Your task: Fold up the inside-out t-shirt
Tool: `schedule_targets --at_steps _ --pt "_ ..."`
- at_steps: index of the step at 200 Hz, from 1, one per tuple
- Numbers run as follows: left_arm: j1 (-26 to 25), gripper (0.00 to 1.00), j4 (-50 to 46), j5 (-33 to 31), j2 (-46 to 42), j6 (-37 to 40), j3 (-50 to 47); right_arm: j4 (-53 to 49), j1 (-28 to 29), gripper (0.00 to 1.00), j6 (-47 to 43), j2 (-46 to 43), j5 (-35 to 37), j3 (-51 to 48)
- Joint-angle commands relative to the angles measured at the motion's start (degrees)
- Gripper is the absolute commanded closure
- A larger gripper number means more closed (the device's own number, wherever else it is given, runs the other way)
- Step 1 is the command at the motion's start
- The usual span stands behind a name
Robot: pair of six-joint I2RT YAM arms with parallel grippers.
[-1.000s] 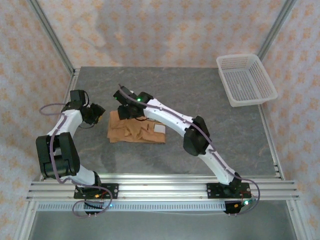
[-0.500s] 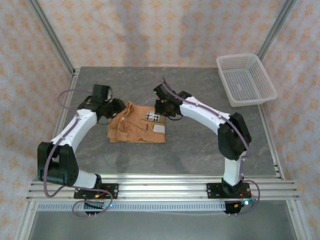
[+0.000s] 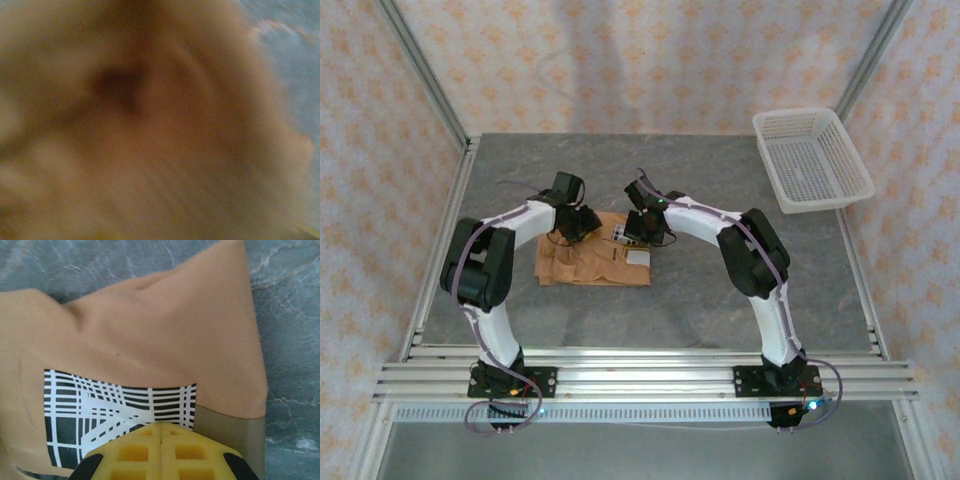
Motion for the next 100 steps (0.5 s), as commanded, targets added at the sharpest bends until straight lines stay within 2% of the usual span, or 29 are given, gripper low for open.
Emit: schedule_targets --at_steps 1,26,52,75,100 --pt "8.2 0.71 -1.7 -1.5 0.0 2.5 2.3 0.5 0.3 0.96 0.7 0.0 0.8 -2.9" --pt "15.8 0.70 -4.9 -1.0 -3.1 4.8 2.9 0.4 0.3 0.96 0.5 -0.9 2.5 -5.6" --pt "18.3 0.70 -10.1 -4.3 -7.2 7.0 4.2 0.4 0.3 0.96 0.4 -1.4 2.3 -6.5" --pt "16.6 0.70 -9.4 -4.8 -14.0 5.7 0.0 0.9 0.3 0.95 0.5 -2.6 1.2 -5.7" --pt "7.4 0.69 -7.8 -4.3 -20.2 2.6 -4.0 0.2 0.3 0.94 0.5 -4.4 1.2 -3.1"
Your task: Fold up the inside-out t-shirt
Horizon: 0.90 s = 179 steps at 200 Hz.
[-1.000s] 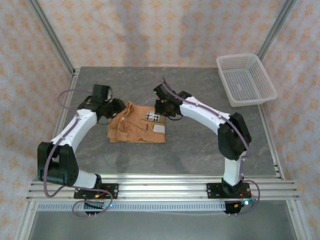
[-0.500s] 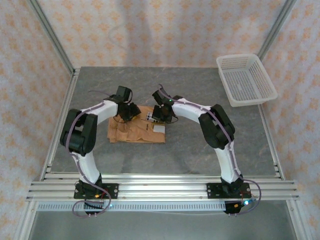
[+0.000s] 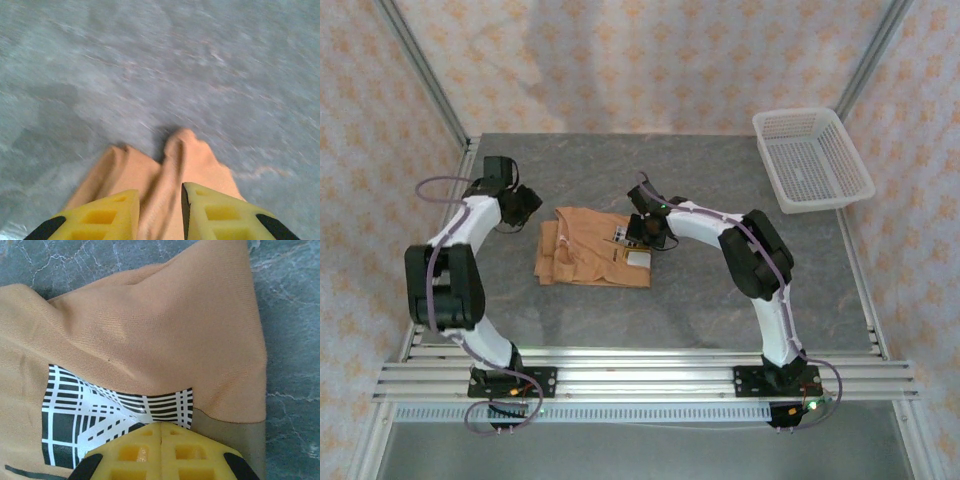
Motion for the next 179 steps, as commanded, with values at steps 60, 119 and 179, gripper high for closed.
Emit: schedule_targets --at_steps 60,119,179 --pt "-22.5 0.70 12.2 1.9 -3.3 -11.9 -15.1 -7.9 -0.4 0.95 0.7 1.1 2.6 6.0" --pt "-12.5 0.71 7.0 0.4 -2.5 -4.0 -22.3 -10.4 -1.1 0.95 -0.1 -0.6 6.4 -2.2" --pt "-7.1 0.71 2.8 0.3 -5.0 -0.4 -20.9 -10.7 -1.0 0.96 -0.8 -3.6 8.7 -6.4"
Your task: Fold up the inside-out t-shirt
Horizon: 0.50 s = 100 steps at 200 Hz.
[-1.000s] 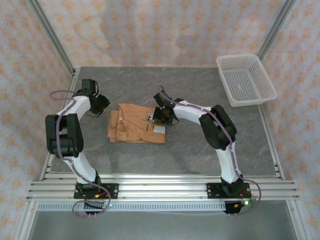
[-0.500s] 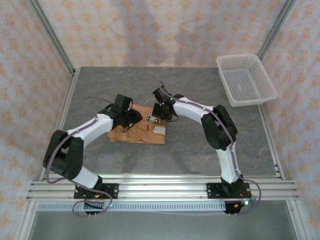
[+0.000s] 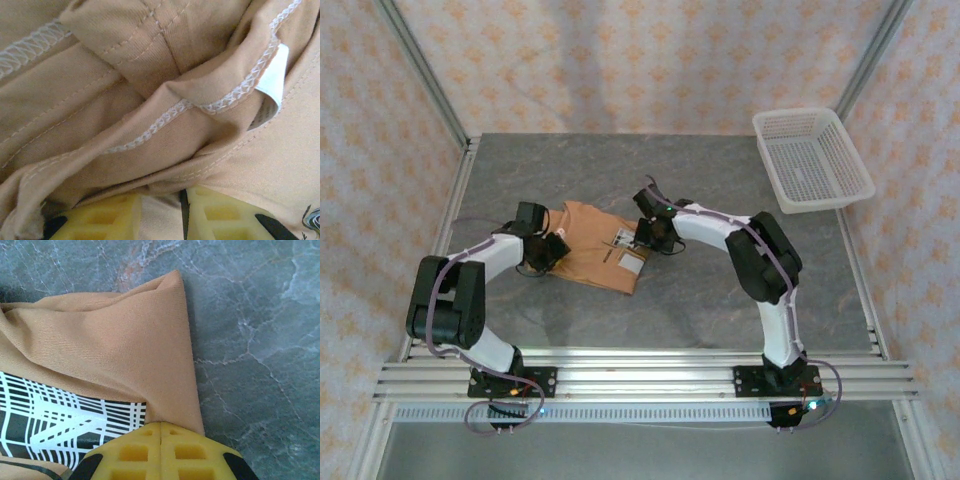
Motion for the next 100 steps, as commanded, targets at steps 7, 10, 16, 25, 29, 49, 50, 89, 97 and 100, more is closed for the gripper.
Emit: schedule_targets --at_steps 7,10,16,25,29,49,50,89,97,100 --pt "1.7 0.71 -7.6 -3.4 -2.4 4.2 1.6 -9.2 -0.4 0.96 -1.6 -0.1 6.1 -0.4" --pt "2.3 0.71 -8.1 -3.6 -2.6 4.5 1.7 -9.7 -0.4 0.96 -1.8 0.0 6.3 0.1" --pt "3.4 0.71 -8.5 -3.3 -3.2 5.0 1.7 -10.9 -0.4 0.96 -2.3 0.1 6.7 1.1" --pt "5.0 0.71 -9.2 -3.0 -4.0 5.6 1.8 -12.4 -0.4 0.96 -3.0 0.4 7.1 2.2" --pt "5.6 0.71 -9.4 -2.9 -4.3 5.9 1.7 -12.7 -0.4 0.96 -3.2 0.3 7.0 2.6" --pt "5.9 0.71 -9.6 -2.2 -5.1 6.2 1.4 -12.6 -0.1 0.95 -3.5 -2.0 5.3 4.0" --pt "5.9 0.71 -9.5 -2.1 -5.1 6.2 1.3 -12.5 0.0 0.95 -3.5 -2.1 5.2 4.1" --pt "5.5 0.71 -6.2 0.3 -3.6 4.2 -0.1 -11.4 1.4 0.91 -5.3 0.7 0.2 13.1" --pt "5.4 0.71 -6.2 0.1 -3.4 4.1 0.3 -11.8 1.3 0.91 -5.7 2.8 -0.6 15.0" --pt "5.3 0.71 -6.2 0.1 -3.4 4.1 0.5 -11.9 1.2 0.91 -5.8 3.6 -0.9 15.7"
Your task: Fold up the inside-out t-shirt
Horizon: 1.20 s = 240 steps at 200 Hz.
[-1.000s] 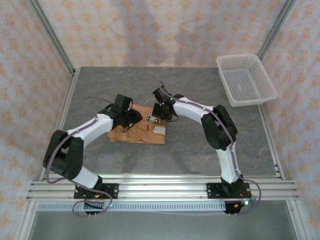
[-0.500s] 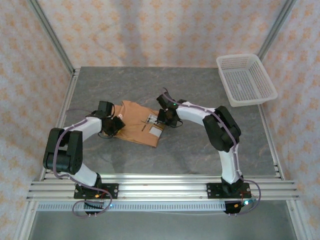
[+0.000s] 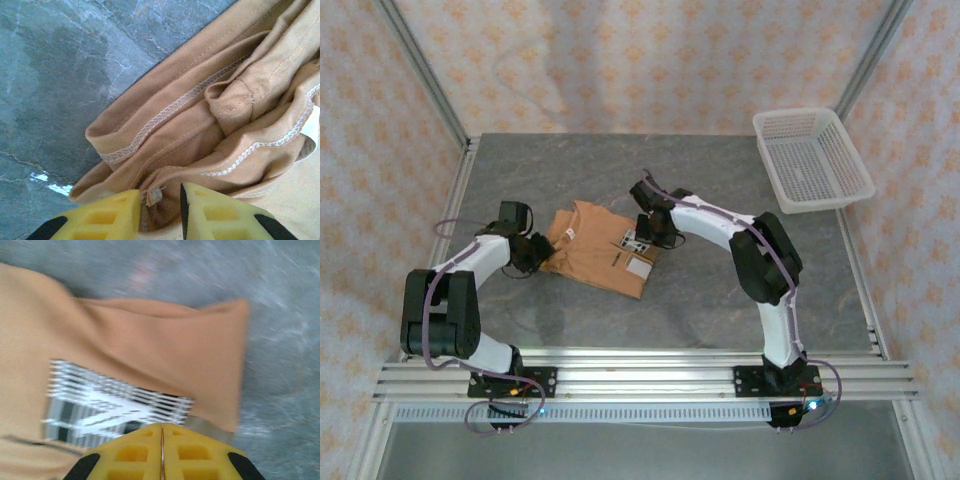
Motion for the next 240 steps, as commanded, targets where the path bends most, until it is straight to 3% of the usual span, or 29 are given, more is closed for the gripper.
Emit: schedule_targets --at_steps 1,33,60,96,121,144,166,188,200,225,240 --pt "-0.7 0.71 0.0 0.2 0.5 0.2 0.2 -1.2 0.4 0.91 -2.3 3.7 -2.4 6.5" --pt "-1.1 0.71 1.5 -0.3 3.7 -0.5 2.8 -1.0 -0.9 0.92 -2.4 8.5 -4.2 7.3" --pt "-3.7 0.71 2.3 -0.9 11.0 -0.4 8.4 -0.3 -1.1 0.92 -2.2 6.4 -3.3 0.3" --pt "-11.4 0.71 0.5 -2.4 21.3 -0.6 20.2 4.4 -0.7 0.92 1.8 -4.8 -1.2 -18.0" --pt "-16.0 0.71 -1.1 -2.1 28.8 -0.7 29.1 8.8 4.4 0.92 8.7 -15.4 1.0 -30.5" --pt "-18.2 0.71 -3.8 0.0 33.7 0.3 37.9 10.9 10.5 0.92 14.2 -22.3 4.3 -34.5" --pt "-18.2 0.69 -6.5 1.2 33.6 2.2 43.2 8.2 10.3 0.90 14.0 -25.9 9.3 -33.5" --pt "-17.1 0.63 -10.5 1.9 30.1 5.8 46.3 5.9 7.2 0.82 9.2 -28.2 9.5 -30.4" --pt "-15.7 0.60 -11.9 3.3 27.2 7.1 46.4 5.7 4.9 0.72 5.8 -29.1 8.4 -29.0" --pt "-11.4 0.51 -11.7 9.0 20.7 8.8 42.0 9.1 -1.2 0.49 -3.3 -27.7 5.3 -27.6" --pt "-8.7 0.46 -10.3 13.4 18.5 9.0 38.0 9.7 -4.8 0.43 -6.9 -23.9 3.7 -25.2"
